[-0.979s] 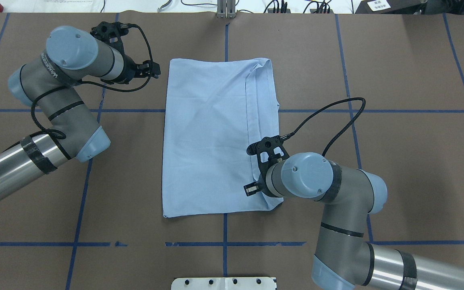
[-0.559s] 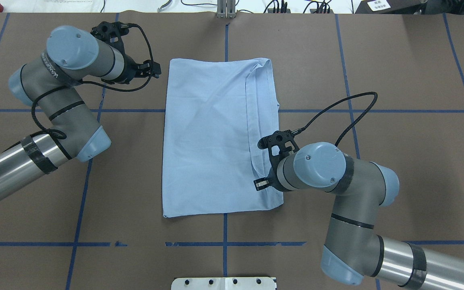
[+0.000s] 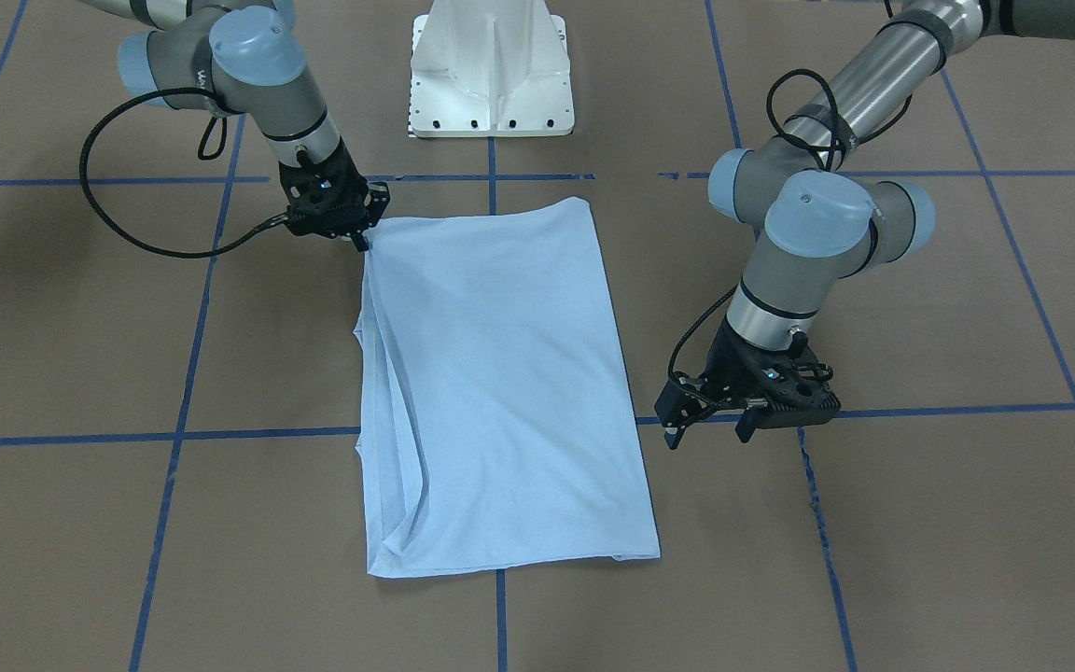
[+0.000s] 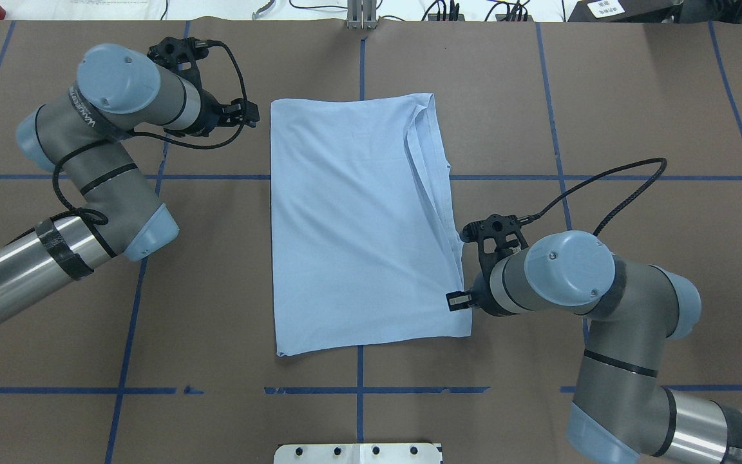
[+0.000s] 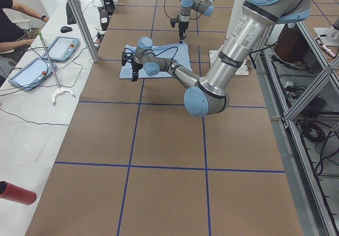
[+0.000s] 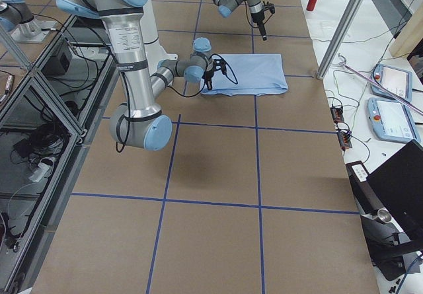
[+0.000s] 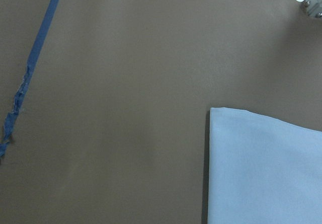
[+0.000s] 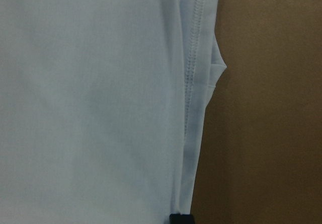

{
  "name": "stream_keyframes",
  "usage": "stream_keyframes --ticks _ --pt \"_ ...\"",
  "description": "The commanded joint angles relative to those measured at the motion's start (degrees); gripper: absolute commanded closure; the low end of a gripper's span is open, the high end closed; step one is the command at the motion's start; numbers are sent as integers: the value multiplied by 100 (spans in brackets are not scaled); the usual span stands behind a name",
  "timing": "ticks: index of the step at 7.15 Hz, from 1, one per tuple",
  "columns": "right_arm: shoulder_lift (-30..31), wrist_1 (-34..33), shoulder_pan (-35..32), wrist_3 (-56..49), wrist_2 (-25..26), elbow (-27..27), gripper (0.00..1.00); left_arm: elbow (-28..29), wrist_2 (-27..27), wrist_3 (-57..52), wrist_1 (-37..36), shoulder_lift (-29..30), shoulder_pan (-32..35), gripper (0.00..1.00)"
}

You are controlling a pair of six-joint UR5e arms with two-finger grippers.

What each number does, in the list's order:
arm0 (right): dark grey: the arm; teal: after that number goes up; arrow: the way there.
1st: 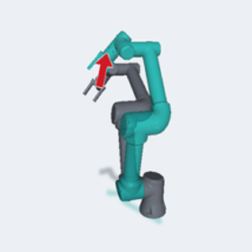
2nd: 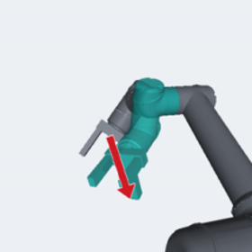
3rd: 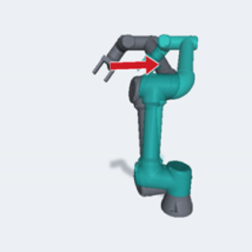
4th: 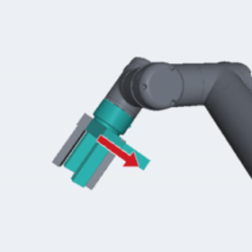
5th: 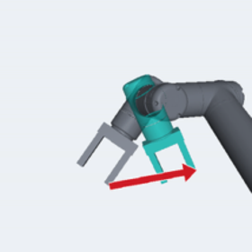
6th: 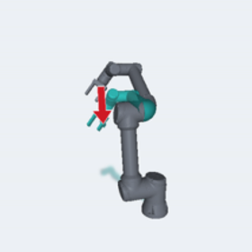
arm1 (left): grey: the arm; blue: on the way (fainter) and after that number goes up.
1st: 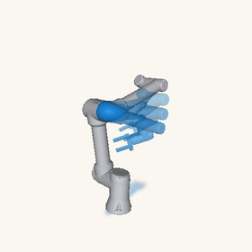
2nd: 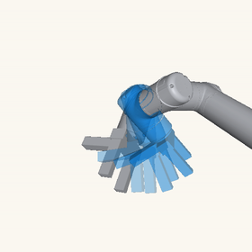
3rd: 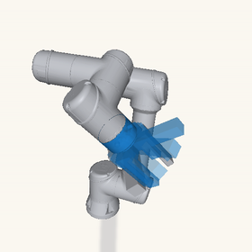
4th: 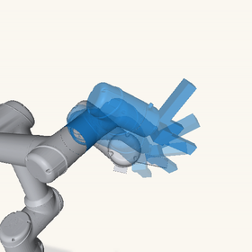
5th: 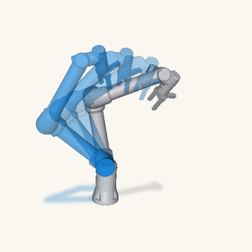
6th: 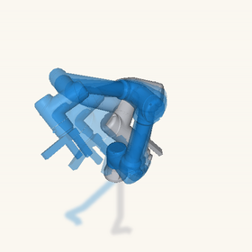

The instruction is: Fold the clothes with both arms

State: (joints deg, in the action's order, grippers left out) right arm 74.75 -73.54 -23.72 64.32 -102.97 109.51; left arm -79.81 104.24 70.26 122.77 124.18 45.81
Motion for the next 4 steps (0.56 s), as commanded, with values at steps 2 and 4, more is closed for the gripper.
stream_keyframes --ticks 2,4 --pt "14 -3 -149 222 31 35 0 0 -9 -12 72 -8 -10 0" --pt "-432 -20 -517 178 23 -209 0 0 0 -38 72 1 -10 0"
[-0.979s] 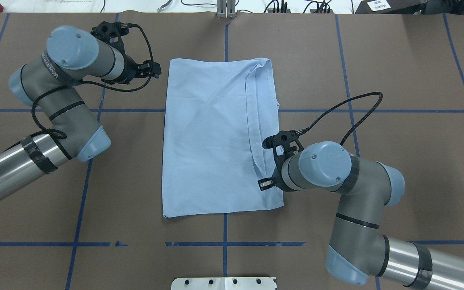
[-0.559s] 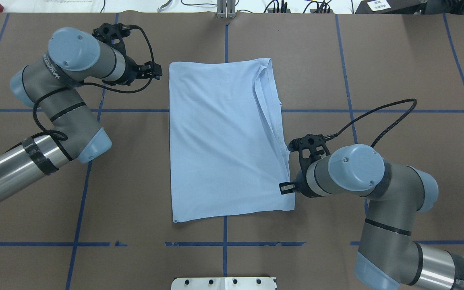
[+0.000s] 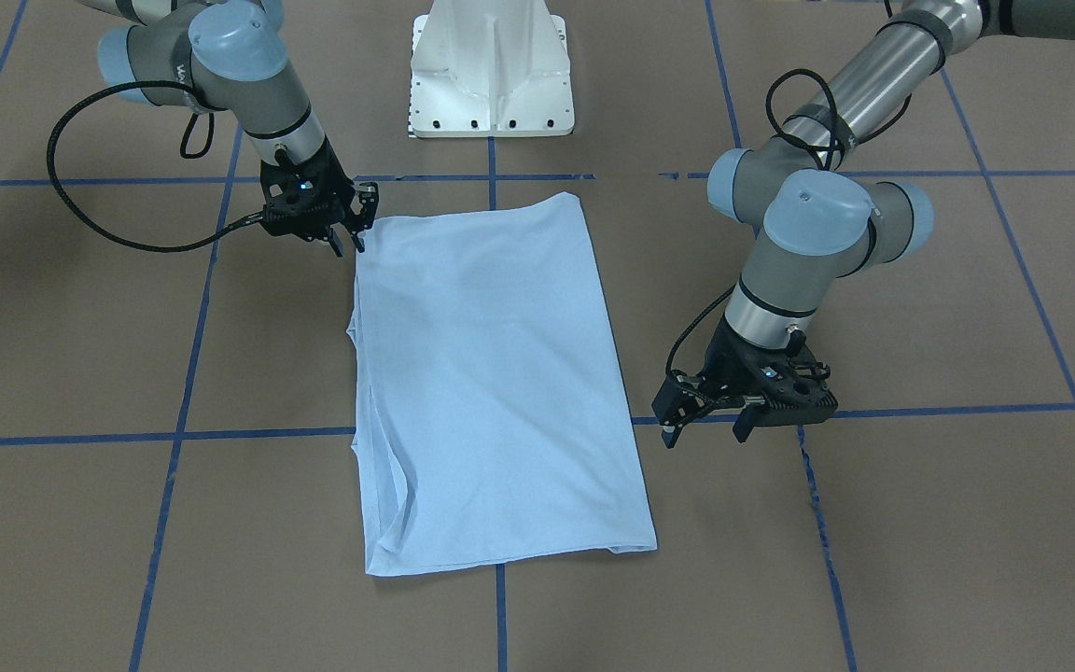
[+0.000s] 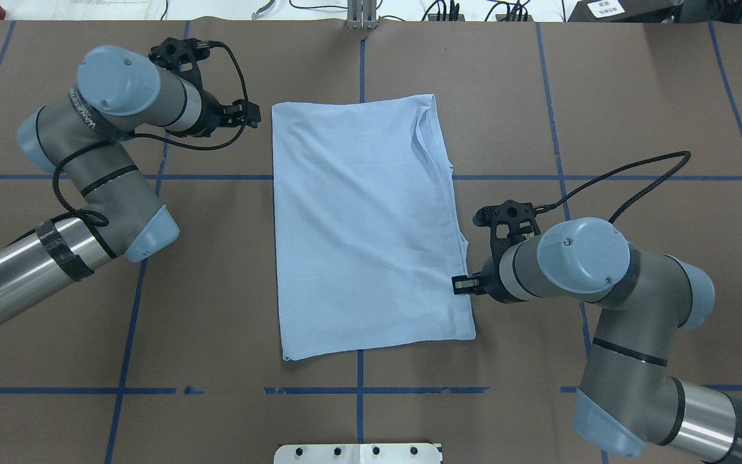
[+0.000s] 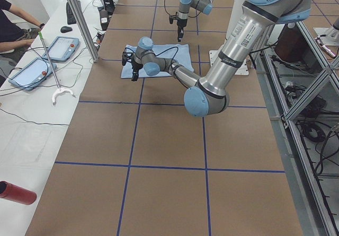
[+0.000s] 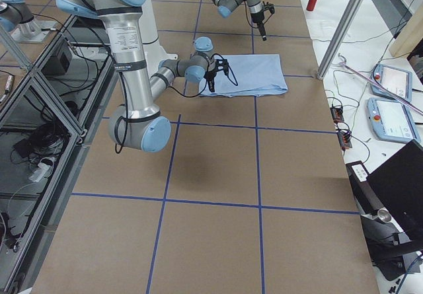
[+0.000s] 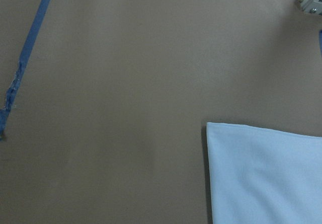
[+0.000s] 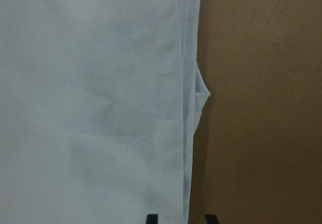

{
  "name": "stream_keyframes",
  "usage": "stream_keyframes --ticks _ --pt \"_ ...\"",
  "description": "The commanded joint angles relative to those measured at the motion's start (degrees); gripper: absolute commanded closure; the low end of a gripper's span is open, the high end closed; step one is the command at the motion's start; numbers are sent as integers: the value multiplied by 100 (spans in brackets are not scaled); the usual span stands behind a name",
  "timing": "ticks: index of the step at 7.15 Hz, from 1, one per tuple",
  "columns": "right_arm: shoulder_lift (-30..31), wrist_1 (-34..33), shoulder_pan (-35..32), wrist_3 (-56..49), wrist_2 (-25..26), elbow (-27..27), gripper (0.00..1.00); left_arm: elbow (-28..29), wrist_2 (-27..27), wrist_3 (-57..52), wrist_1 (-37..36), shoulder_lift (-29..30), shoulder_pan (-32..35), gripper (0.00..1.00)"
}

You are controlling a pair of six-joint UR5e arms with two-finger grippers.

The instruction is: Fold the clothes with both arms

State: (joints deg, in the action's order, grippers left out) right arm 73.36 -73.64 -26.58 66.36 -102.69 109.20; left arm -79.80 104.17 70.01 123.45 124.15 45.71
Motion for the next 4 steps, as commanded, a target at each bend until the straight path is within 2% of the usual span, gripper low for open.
stream_keyframes --ticks 1,2,4 --pt "-801 -10 -442 -44 -5 -693 0 0 7 -22 3 12 0 0" --pt "-1267 -18 -662 -96 4 -1281 0 0 7 -22 3 4 0 0" --pt "-1779 -19 -901 -394 65 -2101 0 -52 15 -22 3 12 8 0"
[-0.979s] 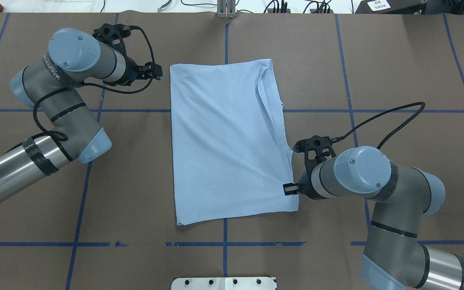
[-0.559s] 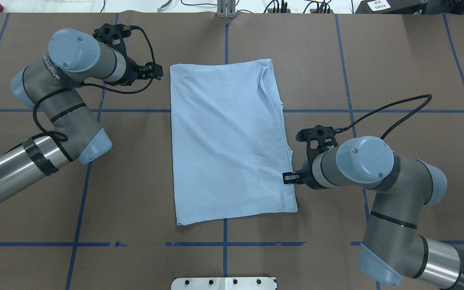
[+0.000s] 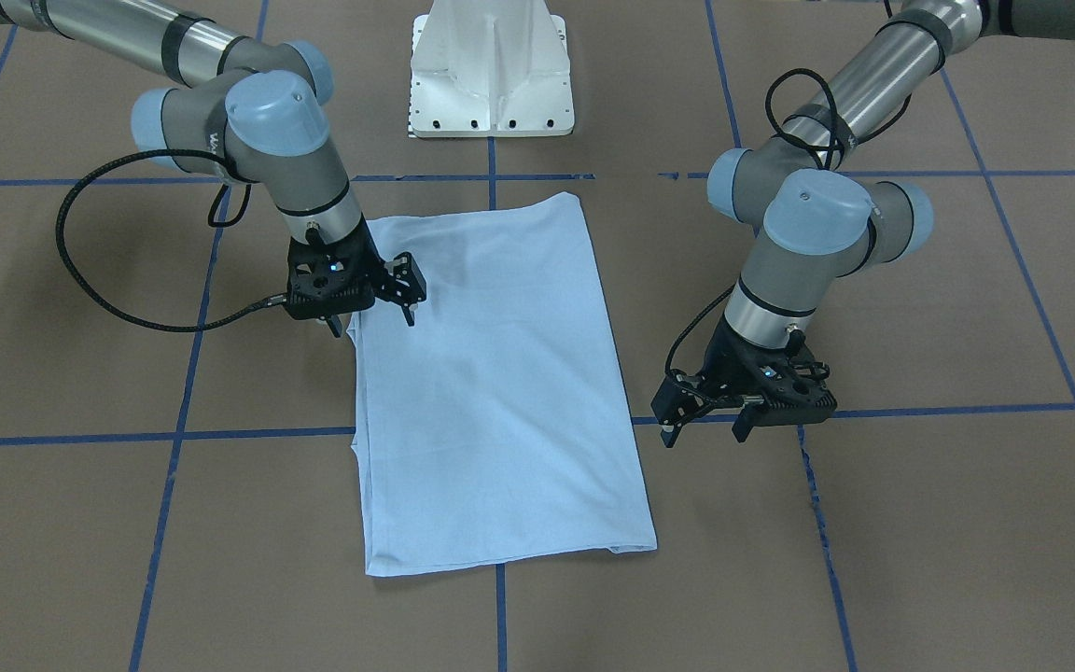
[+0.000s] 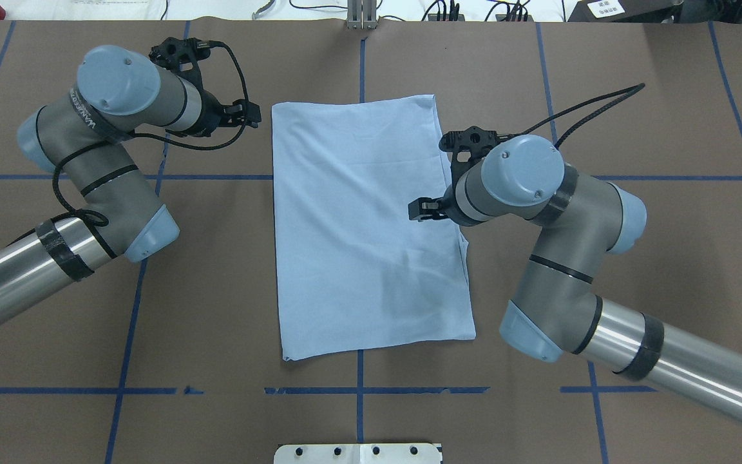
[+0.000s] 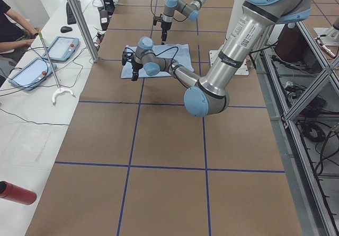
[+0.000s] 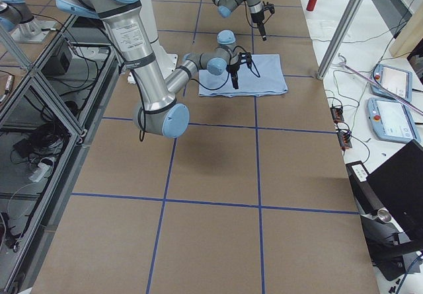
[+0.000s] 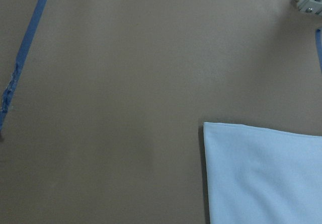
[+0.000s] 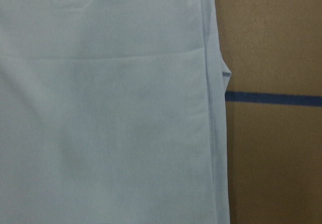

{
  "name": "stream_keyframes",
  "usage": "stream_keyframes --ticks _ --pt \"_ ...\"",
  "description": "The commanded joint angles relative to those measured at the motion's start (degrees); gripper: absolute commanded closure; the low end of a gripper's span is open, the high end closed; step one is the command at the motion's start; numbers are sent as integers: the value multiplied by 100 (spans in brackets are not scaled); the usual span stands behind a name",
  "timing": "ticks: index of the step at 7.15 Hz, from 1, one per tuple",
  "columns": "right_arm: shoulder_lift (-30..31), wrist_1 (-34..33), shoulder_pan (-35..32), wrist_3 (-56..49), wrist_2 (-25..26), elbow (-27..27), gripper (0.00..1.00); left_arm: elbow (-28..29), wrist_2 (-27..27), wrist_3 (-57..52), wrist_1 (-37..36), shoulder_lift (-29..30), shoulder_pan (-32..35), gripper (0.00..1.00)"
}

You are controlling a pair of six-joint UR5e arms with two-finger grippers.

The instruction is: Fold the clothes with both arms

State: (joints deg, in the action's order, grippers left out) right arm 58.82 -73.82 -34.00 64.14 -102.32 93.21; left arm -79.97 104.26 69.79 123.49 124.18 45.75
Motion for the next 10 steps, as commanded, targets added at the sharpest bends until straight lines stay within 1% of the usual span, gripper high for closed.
stream_keyframes --ticks 1,2,3,4,5,6,7,8,9,10 --pt "-501 -1 -308 -678 28 -880 0 -202 15 8 -9 9 4 0" --pt "-834 -1 -405 -918 28 -1327 0 -412 16 0 -9 -34 4 0" --pt "-1072 -1 -458 -903 2 -1506 0 -432 7 8 0 -26 4 0" --pt "-1144 -1 -467 -894 -33 -1499 0 -389 7 34 322 -60 -13 0" --pt "-1136 8 -502 -859 -355 -1438 0 -414 76 183 499 -61 -66 0" --pt "-1031 -18 -633 -833 -881 -1246 0 -458 904 715 501 -252 -249 0" --pt "-795 -758 -660 -841 -1156 -687 0 -650 1556 1442 492 -393 -294 0" --pt "-628 -1583 -669 -842 -1271 6 0 -1130 1493 2154 492 -760 -704 0" --pt "-548 -1983 -669 -833 -1386 448 0 -1649 1309 2831 440 -1095 -1030 0" --pt "-329 -2057 -652 -824 -1396 783 0 -1924 916 3587 187 -1185 -1512 0"
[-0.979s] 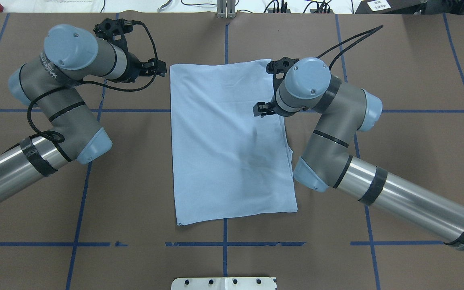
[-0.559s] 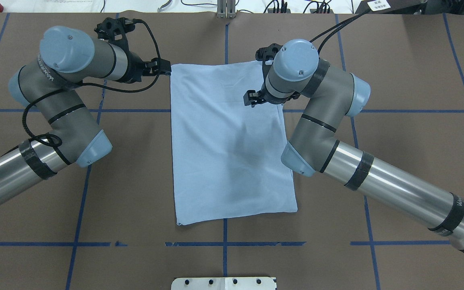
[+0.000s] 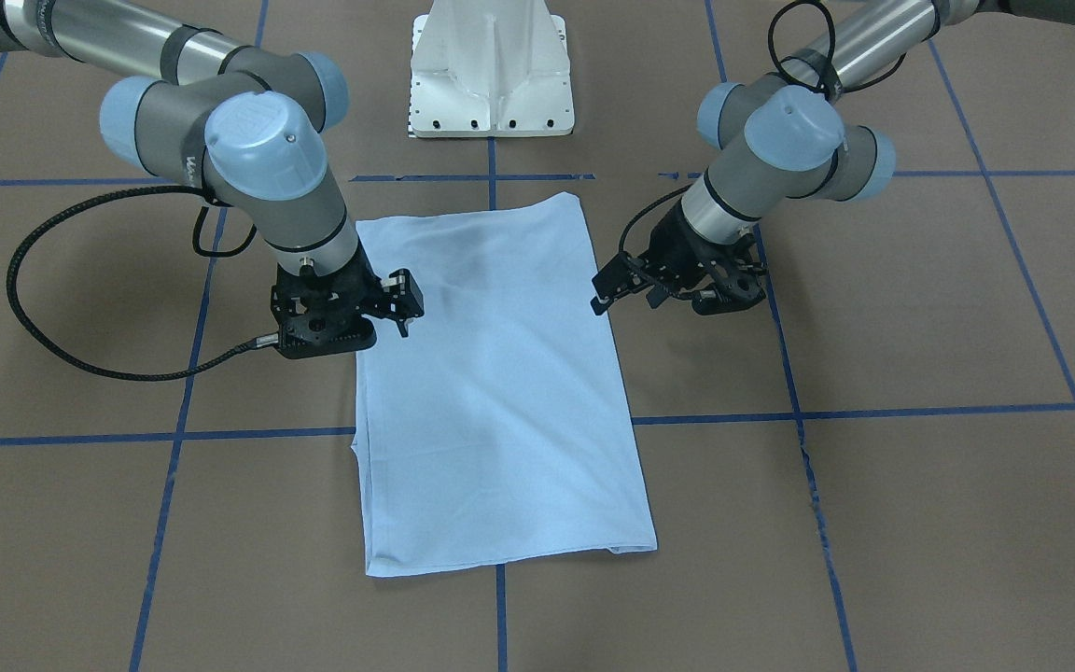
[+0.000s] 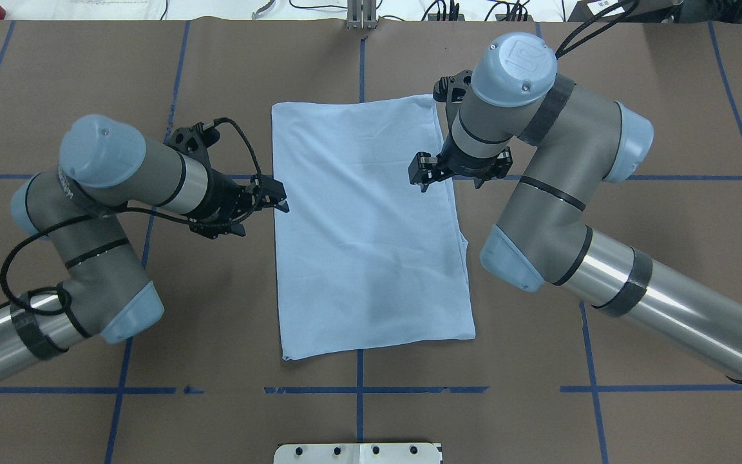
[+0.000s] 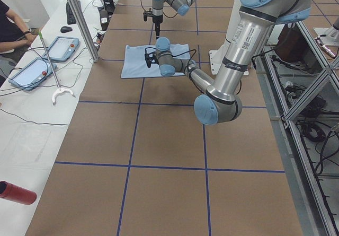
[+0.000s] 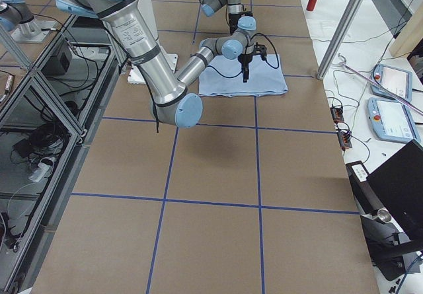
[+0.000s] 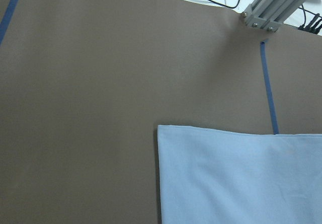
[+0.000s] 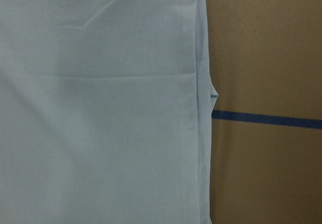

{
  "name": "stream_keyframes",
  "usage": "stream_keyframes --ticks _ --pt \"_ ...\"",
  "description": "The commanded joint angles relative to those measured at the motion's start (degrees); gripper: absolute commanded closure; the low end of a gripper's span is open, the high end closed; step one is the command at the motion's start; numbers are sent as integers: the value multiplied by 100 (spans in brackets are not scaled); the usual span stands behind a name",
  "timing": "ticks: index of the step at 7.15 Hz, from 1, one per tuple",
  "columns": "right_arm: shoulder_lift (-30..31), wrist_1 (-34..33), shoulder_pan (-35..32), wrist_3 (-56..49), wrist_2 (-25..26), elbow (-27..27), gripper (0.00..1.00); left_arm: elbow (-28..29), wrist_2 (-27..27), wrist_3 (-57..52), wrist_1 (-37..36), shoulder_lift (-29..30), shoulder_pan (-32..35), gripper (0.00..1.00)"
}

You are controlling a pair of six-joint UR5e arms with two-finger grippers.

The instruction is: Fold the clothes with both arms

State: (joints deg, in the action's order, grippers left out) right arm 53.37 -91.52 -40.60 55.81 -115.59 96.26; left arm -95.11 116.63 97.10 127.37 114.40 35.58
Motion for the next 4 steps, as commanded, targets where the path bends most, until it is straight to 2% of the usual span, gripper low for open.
stream_keyframes --ticks 1,2,4 --pt "452 -296 78 96 -86 838 0 -742 -813 1359 -822 -199 -1047 0" --pt "524 -287 113 254 -113 955 0 -1033 -1026 1616 -1428 -147 -1366 1" --pt "525 -252 210 439 -104 947 0 -1133 -1090 1943 -1786 -155 -1702 4"
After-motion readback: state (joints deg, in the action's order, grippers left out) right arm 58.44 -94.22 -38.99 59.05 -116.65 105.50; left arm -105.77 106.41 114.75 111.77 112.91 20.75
